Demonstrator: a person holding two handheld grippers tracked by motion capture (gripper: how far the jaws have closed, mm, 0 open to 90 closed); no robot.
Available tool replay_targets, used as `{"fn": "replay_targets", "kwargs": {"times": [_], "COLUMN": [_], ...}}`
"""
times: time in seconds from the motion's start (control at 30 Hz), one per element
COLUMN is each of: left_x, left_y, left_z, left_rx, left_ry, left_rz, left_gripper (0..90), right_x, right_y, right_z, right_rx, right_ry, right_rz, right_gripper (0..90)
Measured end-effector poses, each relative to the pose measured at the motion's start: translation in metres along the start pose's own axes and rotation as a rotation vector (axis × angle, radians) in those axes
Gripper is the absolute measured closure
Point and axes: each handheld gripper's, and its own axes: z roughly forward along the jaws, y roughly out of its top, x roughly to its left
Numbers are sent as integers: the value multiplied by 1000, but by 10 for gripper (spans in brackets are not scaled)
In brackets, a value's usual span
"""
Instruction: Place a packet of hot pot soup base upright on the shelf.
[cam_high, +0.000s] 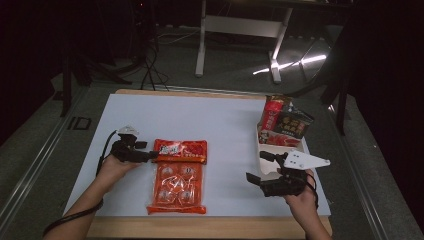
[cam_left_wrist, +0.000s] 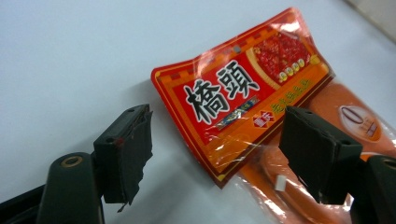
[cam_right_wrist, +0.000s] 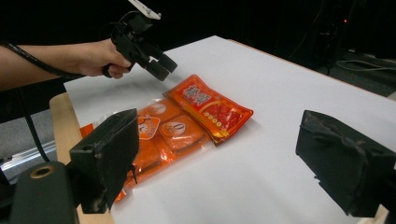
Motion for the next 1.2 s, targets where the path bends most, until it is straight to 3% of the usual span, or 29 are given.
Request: {"fn": "replay_targets", "kwargs": {"times": [0.03, 0.1, 0.37, 0.57, 0.6, 0.67, 0.7, 0.73, 0.9, 1.07, 1.2], "left_x": [1, 3, 13, 20, 20, 18, 18, 15, 8, -1, -4], "left_y": [-1, -2, -1, 2, 2, 3, 3, 3, 3, 4, 5], "left_z": [3, 9, 25, 32, 32, 33, 34, 35, 38, 39, 40], "left_rx": [11, 20, 32, 41, 44, 51, 64, 60, 75, 86, 88], "left_ry": [22, 17, 26, -5, -26, -39, -72, -61, -115, -114, -80], "left_rz": [6, -1, -21, -27, -28, -23, -18, -9, 0, 22, -3], "left_gripper": [260, 261, 401, 512, 535, 572, 627, 632, 698, 751, 835], "right_x": [0, 1, 1, 1, 1, 1, 1, 1, 2, 1, 0], "right_y": [0, -1, -2, -3, -3, -3, -3, -3, -3, -3, -4], "right_z": [0, 1, 2, 3, 3, 3, 3, 3, 5, 5, 6], "right_rx": [3, 9, 22, 29, 28, 32, 33, 32, 36, 36, 34], "right_ry": [1, -3, 3, 0, 3, 5, 6, 7, 13, 15, 21], "right_rz": [3, 4, 0, -3, 0, -1, -2, -2, -3, 1, 7], "right_gripper": [133, 132, 127, 128, 128, 129, 129, 129, 129, 130, 131]}}
